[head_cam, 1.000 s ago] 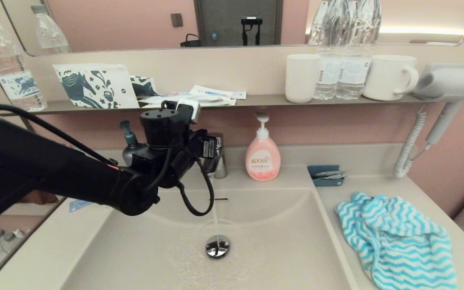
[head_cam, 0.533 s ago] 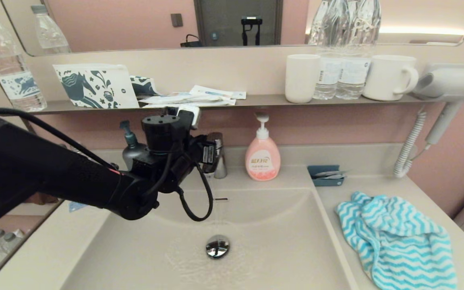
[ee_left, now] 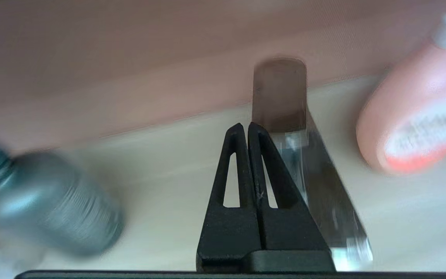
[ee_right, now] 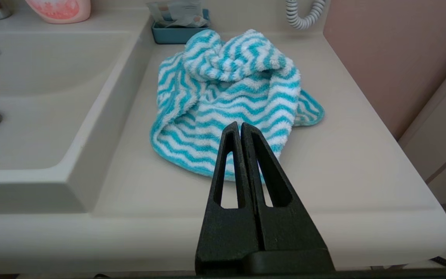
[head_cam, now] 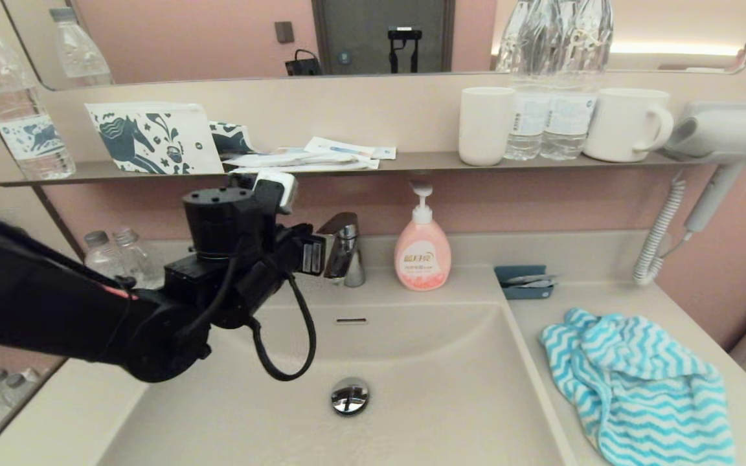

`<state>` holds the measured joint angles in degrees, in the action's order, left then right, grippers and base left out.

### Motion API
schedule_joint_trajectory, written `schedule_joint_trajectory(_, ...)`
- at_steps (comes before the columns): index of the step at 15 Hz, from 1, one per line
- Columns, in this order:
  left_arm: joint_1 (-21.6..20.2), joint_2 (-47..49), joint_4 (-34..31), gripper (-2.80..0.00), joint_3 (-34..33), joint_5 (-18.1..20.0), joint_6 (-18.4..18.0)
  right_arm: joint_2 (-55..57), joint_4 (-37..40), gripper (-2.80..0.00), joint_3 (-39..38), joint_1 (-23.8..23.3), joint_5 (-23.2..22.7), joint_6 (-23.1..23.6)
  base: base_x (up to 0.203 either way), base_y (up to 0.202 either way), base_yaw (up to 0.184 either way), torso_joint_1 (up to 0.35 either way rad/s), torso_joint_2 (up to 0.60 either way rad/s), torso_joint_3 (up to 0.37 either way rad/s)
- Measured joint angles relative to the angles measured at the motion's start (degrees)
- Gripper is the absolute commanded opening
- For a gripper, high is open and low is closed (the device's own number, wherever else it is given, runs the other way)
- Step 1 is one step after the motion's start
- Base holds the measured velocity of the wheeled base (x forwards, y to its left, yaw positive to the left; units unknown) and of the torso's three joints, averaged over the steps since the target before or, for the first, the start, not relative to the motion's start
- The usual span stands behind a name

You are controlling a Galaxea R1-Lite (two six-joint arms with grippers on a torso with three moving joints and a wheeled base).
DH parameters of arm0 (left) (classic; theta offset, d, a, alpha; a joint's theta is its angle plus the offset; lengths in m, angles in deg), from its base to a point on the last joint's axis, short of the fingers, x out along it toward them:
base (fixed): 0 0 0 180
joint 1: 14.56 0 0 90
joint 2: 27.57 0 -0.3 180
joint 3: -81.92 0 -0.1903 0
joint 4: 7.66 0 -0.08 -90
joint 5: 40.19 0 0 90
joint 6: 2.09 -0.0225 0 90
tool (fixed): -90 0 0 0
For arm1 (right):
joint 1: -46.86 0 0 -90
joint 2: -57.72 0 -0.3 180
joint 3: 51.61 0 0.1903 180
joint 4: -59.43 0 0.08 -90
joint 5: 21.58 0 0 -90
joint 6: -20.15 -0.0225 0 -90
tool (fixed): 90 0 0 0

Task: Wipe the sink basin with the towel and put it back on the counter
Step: Turn off the faucet, then pick up the cloth

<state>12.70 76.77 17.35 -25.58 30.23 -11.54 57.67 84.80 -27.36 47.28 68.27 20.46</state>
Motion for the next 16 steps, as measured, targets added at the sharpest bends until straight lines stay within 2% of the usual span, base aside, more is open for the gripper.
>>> schedule_joint_trajectory(3,-0.54,-7.95,-0.32,-2.80,-8.76,-2.56,2.41,0.00,0.00,-2.80,0.00,0.00,0.00,0.00,0.000,0.000,0.000,0.000,0.00,0.000)
schedule_joint_trajectory(6,-4.24,-17.88,-0.40,-2.80,-16.06,-2.69,4.82,0.00,0.00,-2.80,0.00,0.00,0.00,0.00,0.000,0.000,0.000,0.000,0.00,0.000)
schedule_joint_trajectory(9,-7.66,-28.23,-0.49,-2.80,-23.61,-3.29,5.55,0.00,0.00,-2.80,0.00,0.00,0.00,0.00,0.000,0.000,0.000,0.000,0.00,0.000)
schedule_joint_trajectory(10,-8.51,-31.28,-0.68,-2.80,-25.64,-4.62,5.61,0.00,-0.01,-2.80,0.00,0.00,0.00,0.00,0.000,0.000,0.000,0.000,0.00,0.000)
schedule_joint_trajectory(12,-9.48,-37.67,-3.30,-2.80,-29.69,-10.54,5.62,0.00,0.00,-2.80,0.00,0.00,0.00,0.02,0.000,0.000,0.000,0.000,0.00,0.000)
schedule_joint_trajectory(14,-10.32,-44.78,-8.59,-2.80,-31.71,-17.41,5.60,0.00,-0.01,-2.80,0.00,0.00,0.00,0.02,0.000,0.000,0.000,0.000,0.00,0.000)
schedule_joint_trajectory(16,-13.96,-53.09,-16.05,-2.80,-32.05,-20.75,5.55,0.00,0.00,-2.80,0.00,0.00,0.00,0.00,0.000,0.000,0.000,0.000,0.00,0.000)
